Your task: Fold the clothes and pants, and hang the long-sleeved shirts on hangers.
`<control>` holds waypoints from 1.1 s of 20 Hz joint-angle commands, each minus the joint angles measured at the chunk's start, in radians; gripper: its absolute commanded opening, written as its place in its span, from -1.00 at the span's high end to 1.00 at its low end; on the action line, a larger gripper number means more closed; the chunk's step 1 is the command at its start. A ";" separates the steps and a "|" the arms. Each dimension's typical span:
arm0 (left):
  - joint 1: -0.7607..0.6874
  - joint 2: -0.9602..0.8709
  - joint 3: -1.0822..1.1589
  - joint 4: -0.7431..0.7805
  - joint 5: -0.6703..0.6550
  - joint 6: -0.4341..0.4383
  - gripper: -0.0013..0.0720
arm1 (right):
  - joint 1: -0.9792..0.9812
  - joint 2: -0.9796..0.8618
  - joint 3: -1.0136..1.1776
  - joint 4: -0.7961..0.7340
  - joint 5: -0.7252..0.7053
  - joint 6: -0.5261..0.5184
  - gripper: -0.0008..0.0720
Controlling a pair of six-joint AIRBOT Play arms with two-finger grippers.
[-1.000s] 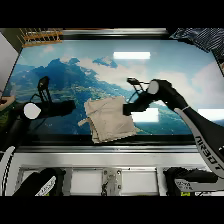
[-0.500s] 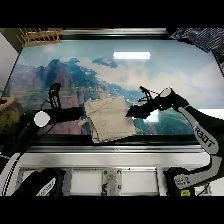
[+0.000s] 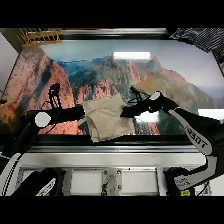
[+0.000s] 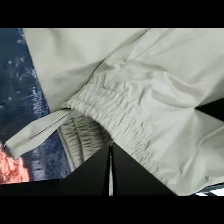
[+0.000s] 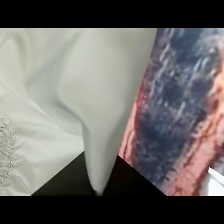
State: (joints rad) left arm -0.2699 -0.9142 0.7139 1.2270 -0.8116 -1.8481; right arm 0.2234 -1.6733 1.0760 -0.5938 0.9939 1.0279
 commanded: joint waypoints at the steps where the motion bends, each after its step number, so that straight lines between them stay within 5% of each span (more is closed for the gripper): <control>1: -0.031 0.000 0.000 0.002 0.002 -0.013 0.96 | -0.131 0.090 0.001 -0.147 -0.026 0.063 0.93; 5: -0.103 0.000 0.000 0.003 0.006 -0.021 0.95 | -0.500 0.247 0.000 -0.438 -0.060 0.259 0.93; 12: -0.131 0.000 0.000 0.003 0.041 -0.042 0.96 | -1.091 0.373 -0.040 -0.668 -0.102 0.630 0.93; 17: -0.131 0.000 0.000 0.003 0.069 -0.046 0.95 | -1.224 0.483 -0.234 -0.699 -0.157 0.815 0.93; 22: -0.131 0.000 0.000 0.003 0.082 -0.046 0.95 | -1.215 0.580 -0.423 -0.725 -0.200 0.873 0.93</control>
State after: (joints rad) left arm -0.4004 -0.9142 0.7139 1.2297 -0.7406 -1.8935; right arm -0.9794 -1.1393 0.7437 -1.2926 0.8177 1.8431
